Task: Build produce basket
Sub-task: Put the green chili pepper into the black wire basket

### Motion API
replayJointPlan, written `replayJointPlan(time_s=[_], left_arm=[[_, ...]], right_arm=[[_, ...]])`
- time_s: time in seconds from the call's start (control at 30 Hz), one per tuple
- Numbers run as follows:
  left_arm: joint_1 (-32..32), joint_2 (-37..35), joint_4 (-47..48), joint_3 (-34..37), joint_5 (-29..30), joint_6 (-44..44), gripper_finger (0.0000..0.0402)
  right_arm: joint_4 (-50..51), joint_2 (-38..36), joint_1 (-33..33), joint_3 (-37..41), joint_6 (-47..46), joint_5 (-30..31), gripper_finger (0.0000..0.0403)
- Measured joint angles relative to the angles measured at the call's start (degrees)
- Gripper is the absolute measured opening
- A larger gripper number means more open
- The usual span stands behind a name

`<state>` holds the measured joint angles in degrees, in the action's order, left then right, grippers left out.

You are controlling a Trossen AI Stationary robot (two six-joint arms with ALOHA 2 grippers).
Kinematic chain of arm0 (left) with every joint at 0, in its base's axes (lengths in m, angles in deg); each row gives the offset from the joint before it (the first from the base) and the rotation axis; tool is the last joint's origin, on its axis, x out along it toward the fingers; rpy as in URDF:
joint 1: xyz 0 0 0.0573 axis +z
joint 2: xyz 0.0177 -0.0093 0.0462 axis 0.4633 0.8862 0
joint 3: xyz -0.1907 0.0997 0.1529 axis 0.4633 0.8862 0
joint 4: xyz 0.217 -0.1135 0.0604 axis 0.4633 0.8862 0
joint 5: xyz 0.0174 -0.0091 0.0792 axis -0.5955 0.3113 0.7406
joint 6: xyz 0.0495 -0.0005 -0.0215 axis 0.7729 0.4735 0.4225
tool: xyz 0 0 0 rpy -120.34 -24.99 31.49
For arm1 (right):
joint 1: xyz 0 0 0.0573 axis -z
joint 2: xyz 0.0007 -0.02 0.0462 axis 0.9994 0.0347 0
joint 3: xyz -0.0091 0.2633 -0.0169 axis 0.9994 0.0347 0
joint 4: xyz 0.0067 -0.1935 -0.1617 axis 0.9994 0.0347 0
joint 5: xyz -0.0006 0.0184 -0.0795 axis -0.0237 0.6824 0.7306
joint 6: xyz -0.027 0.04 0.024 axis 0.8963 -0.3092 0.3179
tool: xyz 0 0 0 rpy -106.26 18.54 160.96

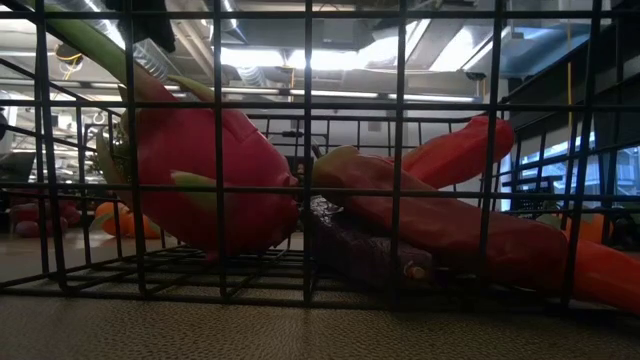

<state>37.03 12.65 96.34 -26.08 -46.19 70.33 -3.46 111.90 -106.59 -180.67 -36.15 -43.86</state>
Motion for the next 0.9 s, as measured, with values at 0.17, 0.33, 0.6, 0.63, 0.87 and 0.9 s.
replayJointPlan(time_s=[0.17,0.33,0.6,0.63,0.87,0.9], left_arm=[[0.0,0.0,0.0,0.0,-1.5,1.7,0.0071],[-0.2,0.0,0.1,0.0,-1.6,1.8,0.0071],[-0.2,0.0,0.2,0.0,-1.6,1.8,0.0071],[-0.2,0.0,0.2,0.0,-1.6,1.8,0.0071],[-0.2,0.0,0.2,0.0,-1.6,1.6,0.0071],[-0.2,0.0,0.2,0.0,-1.6,1.6,0.0071]], right_arm=[[-9.3,-0.1,-6.4,6.6,-9.9,0.0,0.0063],[-20.2,0.0,-10.0,17.1,-15.0,-0.3,0.0064],[-32.4,0.0,-11.4,29.5,-16.4,-3.5,0.0063],[-32.8,0.0,-11.4,30.2,-16.4,-3.5,0.0063],[-33.0,0.0,-11.3,33.9,-16.3,-5.7,0.0082],[-33.0,0.0,-11.2,34.4,-16.4,-6.3,0.0085]])
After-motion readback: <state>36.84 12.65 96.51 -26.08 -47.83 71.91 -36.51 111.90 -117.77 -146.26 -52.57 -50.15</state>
